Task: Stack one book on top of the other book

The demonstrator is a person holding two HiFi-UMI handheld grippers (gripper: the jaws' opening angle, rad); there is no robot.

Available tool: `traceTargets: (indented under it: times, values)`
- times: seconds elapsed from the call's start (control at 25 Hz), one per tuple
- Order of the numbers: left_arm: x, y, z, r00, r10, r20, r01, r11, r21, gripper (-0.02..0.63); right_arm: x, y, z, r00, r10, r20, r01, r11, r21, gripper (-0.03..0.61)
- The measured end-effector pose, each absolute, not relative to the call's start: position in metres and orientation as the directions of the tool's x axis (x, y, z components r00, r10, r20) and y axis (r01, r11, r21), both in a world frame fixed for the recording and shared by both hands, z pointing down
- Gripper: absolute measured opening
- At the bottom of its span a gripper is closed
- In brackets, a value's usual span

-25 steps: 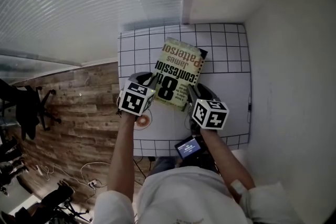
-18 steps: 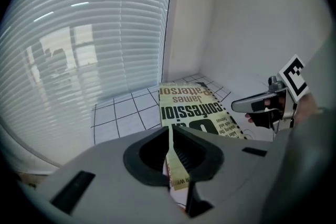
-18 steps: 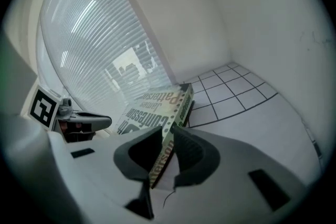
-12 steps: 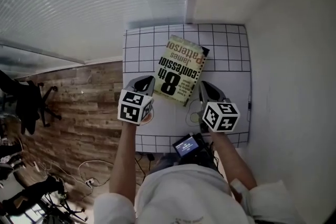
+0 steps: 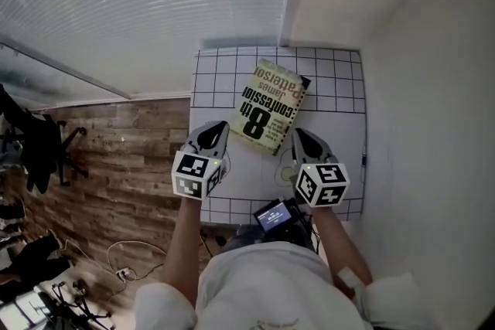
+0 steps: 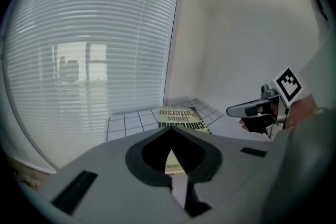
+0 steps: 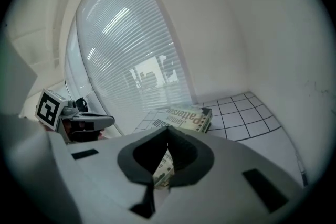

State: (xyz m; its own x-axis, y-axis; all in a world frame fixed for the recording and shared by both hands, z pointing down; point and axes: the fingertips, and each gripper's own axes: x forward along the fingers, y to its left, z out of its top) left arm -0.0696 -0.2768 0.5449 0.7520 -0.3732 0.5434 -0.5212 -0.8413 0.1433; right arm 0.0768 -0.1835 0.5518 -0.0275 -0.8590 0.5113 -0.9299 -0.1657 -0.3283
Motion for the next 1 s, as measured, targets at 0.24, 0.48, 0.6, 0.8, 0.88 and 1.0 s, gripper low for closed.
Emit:
traceTargets:
  times: [0.24,0.48,0.6,0.8,0.88,1.0]
  values:
    - [-0.085,-0.272,0.491,0.796,-0.471,0.379,-0.549,-0.827,0.125,0.008,0.063,-0.166,0.52,-0.006,-0.884,0.468,-0.933,-0.163,-0.32,0.008]
    - [-0.109,-0.26,0.446,0.793,-0.54,0.281,-0.588,-0.8,0.123,0.008,0.05,-0.156,0.488,0.006,-0.921,0.39,-0.937,-0.142,-0.32,0.008]
    - [-0.124,-0.256,0.431,0.779,-0.575,0.248,-0.61,-0.787,0.091,0.008,0.043,-0.15,0.473,0.028,-0.931,0.365,-0.947,-0.142,-0.289,0.008]
    - [-0.137,-0.241,0.405,0.786,-0.588,0.193,-0.6,-0.8,0.003,0.008,0.028,-0.144,0.432,0.063,-0.96,0.272,-0.967,-0.126,-0.221,0.008]
    - [-0.14,-0.235,0.395,0.79,-0.588,0.177,-0.595,-0.804,-0.015,0.008,0.021,-0.142,0.415,0.07,-0.969,0.238,-0.972,-0.12,-0.202,0.008]
    - [-0.145,-0.225,0.382,0.797,-0.585,0.148,-0.59,-0.808,-0.017,0.008,0.013,-0.135,0.396,0.084,-0.976,0.201,-0.975,-0.122,-0.186,0.008]
